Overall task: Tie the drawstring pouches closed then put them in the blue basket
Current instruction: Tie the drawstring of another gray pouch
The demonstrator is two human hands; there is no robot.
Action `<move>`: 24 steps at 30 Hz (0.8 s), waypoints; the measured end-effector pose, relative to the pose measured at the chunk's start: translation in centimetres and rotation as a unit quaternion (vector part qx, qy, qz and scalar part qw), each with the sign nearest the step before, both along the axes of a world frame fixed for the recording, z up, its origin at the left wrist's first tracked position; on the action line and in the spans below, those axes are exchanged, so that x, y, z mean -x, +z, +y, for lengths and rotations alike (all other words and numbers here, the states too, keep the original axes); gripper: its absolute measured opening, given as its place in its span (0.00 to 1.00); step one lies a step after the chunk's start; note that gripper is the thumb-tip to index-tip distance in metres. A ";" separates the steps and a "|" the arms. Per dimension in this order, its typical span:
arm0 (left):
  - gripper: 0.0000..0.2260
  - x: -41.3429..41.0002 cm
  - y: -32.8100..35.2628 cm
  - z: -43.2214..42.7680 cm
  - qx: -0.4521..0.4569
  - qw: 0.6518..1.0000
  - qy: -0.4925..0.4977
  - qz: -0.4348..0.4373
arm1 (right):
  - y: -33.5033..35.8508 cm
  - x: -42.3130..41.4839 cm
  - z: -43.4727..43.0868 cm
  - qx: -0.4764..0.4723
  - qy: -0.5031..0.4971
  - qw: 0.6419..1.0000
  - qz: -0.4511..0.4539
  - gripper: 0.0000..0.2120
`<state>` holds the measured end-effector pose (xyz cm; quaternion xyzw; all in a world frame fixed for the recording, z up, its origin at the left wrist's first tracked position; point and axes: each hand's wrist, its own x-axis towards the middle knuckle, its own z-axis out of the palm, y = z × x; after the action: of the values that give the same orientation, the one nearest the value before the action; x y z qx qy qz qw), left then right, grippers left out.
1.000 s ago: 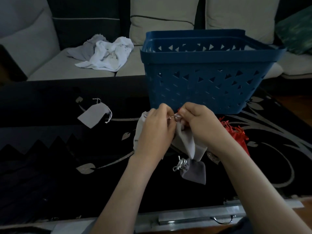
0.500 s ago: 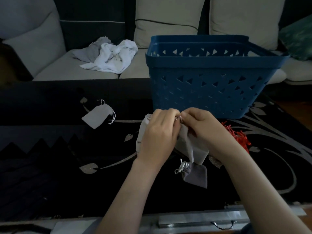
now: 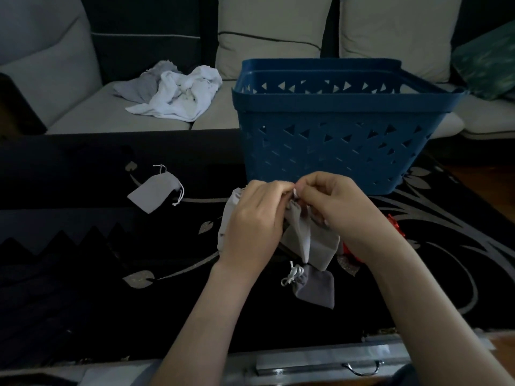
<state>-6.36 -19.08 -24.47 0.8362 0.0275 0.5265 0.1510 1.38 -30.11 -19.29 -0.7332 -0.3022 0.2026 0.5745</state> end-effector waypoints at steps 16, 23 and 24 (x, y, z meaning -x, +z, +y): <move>0.12 0.1 0.5 0.5 0.183 0.982 0.046 0.030 | -0.2 0.2 0.2 0.001 0.063 0.998 -0.011 0.09; 0.05 0.0 0.6 0.4 0.143 0.986 0.064 0.062 | -0.2 0.3 0.2 0.003 0.038 0.999 -0.003 0.09; 0.05 -0.1 0.6 0.5 0.123 0.988 0.064 0.067 | -0.3 0.2 0.2 0.003 0.033 0.999 -0.001 0.09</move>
<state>-6.30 -18.56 -23.87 0.8411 0.1557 0.4708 0.2161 1.17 -29.89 -19.55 -0.7246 -0.3261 0.2219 0.5652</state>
